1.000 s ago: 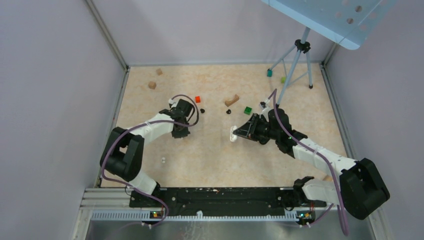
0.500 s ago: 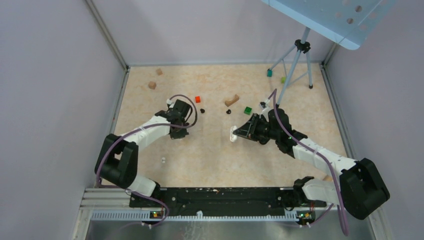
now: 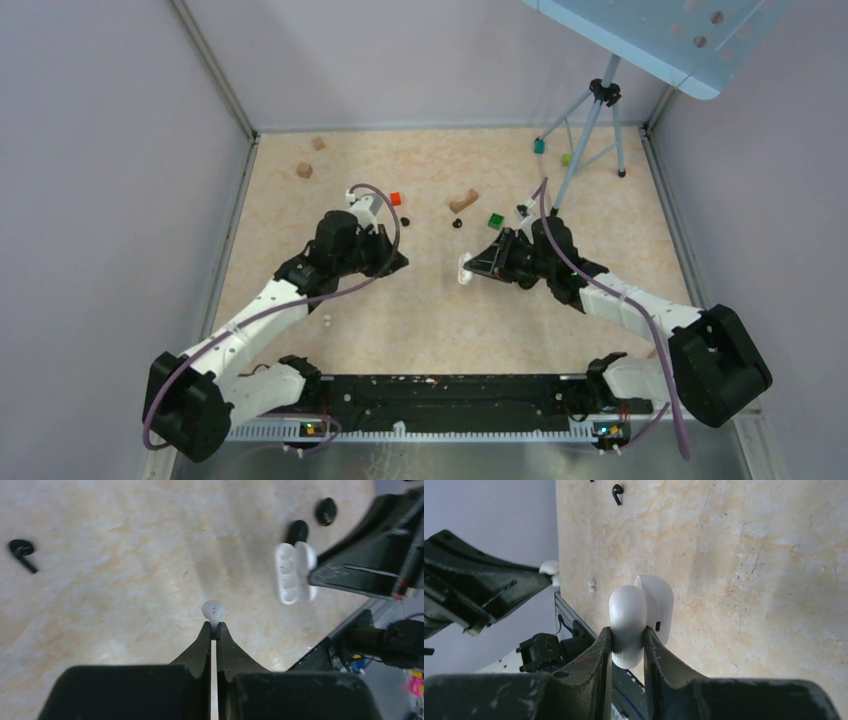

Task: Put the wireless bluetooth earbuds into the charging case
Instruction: Pick up the right earbud from the center of the board, then insert the right earbud into the right side groove of the charging case, then move the left earbud to the center of the board.

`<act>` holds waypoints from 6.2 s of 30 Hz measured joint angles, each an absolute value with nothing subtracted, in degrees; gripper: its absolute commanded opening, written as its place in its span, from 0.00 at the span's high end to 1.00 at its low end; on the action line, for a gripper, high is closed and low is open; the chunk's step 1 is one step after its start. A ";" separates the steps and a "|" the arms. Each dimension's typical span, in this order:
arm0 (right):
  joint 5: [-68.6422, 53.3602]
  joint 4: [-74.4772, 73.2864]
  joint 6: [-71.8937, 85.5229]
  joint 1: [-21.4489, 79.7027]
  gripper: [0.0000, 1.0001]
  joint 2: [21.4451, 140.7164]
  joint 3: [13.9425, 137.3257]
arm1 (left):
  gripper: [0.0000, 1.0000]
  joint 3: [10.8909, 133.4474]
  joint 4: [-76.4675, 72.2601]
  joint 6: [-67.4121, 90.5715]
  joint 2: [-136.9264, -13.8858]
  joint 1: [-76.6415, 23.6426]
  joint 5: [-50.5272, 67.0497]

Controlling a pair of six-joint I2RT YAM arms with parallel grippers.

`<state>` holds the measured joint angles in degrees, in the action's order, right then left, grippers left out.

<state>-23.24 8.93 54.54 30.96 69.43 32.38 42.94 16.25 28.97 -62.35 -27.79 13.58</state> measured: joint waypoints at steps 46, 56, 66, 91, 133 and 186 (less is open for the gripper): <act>-26.98 27.03 65.12 30.57 1.00 71.90 28.75 | 1.00 36.01 -11.25 44.18 -68.05 -41.80 14.46; -27.75 27.00 65.12 30.59 1.00 71.90 28.75 | 1.00 38.94 -9.41 44.14 -68.05 -42.04 13.26; -28.12 27.03 65.10 30.59 1.00 71.90 28.75 | 1.00 39.29 -8.47 43.83 -69.23 -42.04 12.84; -26.85 25.65 64.51 30.55 1.00 71.92 28.69 | 1.00 44.97 -1.67 43.33 -74.87 -42.04 15.66; -27.14 24.32 64.14 30.48 1.00 72.84 28.49 | 0.63 51.24 7.68 41.71 -79.64 -42.09 16.93; -28.77 24.88 63.46 30.50 1.00 73.84 28.51 | 0.54 39.99 56.03 53.25 -58.85 -7.16 -9.96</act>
